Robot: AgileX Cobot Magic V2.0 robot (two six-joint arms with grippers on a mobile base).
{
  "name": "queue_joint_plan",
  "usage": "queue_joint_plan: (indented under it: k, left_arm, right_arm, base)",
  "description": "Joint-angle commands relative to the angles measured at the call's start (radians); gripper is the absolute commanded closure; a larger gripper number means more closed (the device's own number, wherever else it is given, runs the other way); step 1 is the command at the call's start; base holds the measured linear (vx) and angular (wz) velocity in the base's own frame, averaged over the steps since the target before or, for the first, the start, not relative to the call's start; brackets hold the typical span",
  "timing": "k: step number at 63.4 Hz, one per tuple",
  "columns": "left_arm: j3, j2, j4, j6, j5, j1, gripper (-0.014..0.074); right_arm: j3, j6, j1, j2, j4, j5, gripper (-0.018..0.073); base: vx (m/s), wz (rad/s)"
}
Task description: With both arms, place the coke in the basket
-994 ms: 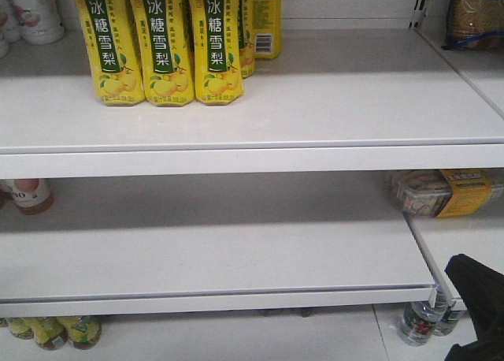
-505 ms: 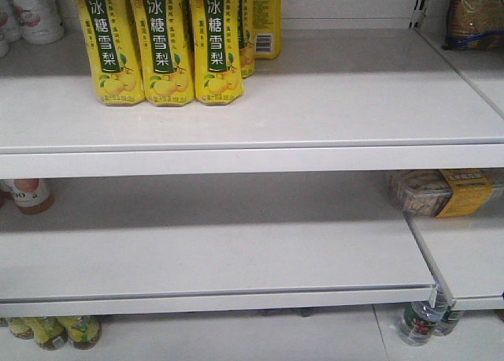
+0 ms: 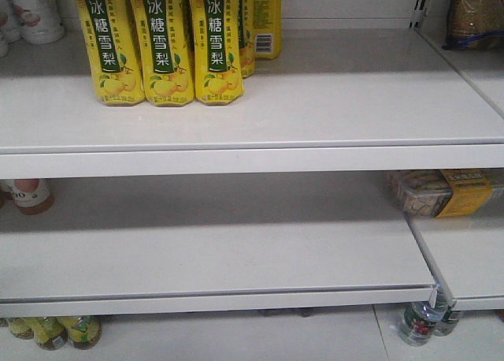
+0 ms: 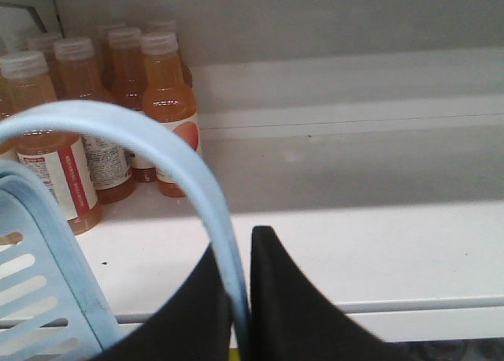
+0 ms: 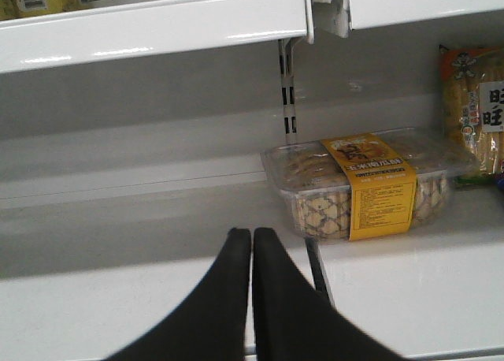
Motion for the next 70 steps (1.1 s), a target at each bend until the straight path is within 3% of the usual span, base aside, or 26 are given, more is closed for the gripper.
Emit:
queue_joint_plan:
  k: [1, 70]
  left_arm:
    - [0.002, -0.02, 0.042, 0.046, -0.154, -0.003, 0.0603]
    - [0.002, -0.02, 0.042, 0.046, -0.153, -0.003, 0.0603]
  right_arm:
    - [0.015, 0.002, -0.019, -0.018, -0.008, -0.079, 0.0564]
    - [0.015, -0.002, -0.025, -0.018, 0.011, -0.1, 0.0564]
  base:
    - [0.0, 0.0]
    - [0.0, 0.0]
